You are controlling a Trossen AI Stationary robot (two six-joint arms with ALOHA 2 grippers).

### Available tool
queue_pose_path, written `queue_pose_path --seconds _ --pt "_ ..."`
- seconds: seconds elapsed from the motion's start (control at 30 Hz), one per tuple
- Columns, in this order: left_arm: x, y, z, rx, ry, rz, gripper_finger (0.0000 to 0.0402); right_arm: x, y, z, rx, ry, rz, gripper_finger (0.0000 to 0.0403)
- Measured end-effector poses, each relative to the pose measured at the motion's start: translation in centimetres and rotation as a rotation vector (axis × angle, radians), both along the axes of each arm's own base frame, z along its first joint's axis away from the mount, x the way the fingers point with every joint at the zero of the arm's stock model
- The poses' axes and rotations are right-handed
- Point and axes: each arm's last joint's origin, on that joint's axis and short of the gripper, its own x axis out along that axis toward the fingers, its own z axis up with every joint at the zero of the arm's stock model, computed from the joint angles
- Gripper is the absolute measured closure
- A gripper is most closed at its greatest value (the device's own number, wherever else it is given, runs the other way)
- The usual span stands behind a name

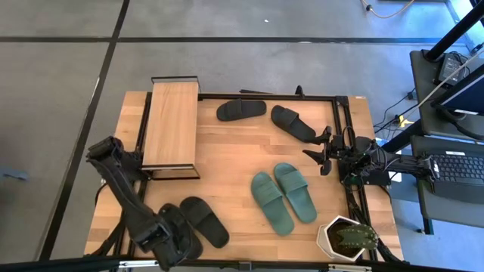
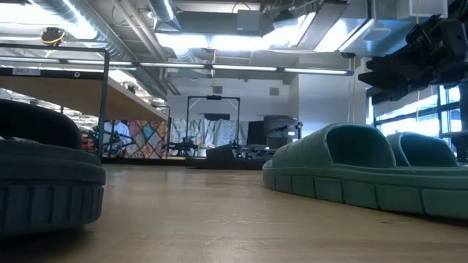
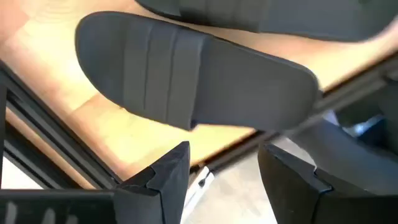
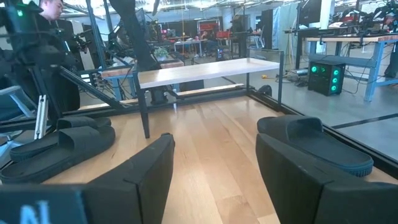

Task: Pick and place slides into the shelf
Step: Put the black slipper on the shelf

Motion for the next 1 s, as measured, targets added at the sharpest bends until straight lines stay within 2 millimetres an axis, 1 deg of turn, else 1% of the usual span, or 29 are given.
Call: queue_pose_path --seconds 0.17,0.23,0.37,0.43,0.5,0.7,0.87,1.0 --pt "1.2 -1.0 -2.6 0.044 0.11 0.015 0.022 0.0 0.0 0.0 0.002 -0.001 -0.001 0.0176" --pt "1.9 -1.6 -3.0 0.079 0.14 0.019 0.022 0.0 0.0 0.0 0.003 -0.001 0.0 0.0176" --pt "3.2 -2.9 -3.1 0.169 0.215 0.044 0.022 0.0 0.0 0.0 0.004 -0.001 -0.001 0.0176" --pt "3.8 -3.4 -3.5 0.218 0.257 0.053 0.022 0.0 0.0 0.0 0.022 -0.004 0.0 0.0176" --pt "4.4 -4.0 -4.4 0.214 0.268 0.036 0.022 0.0 0.0 0.0 0.029 -0.006 0.001 0.0176" --pt "4.3 -4.3 -5.8 0.231 0.332 0.047 0.022 0.0 0.0 0.0 0.03 -0.006 0.001 0.0176" --pt "4.1 -4.4 -5.8 0.227 0.339 0.053 0.022 0.0 0.0 0.0 0.055 -0.01 0.002 0.0176" --pt "4.1 -4.4 -5.8 0.224 0.333 -0.008 0.0221 0.0 0.0 0.0 0.054 -0.01 0.001 0.0176"
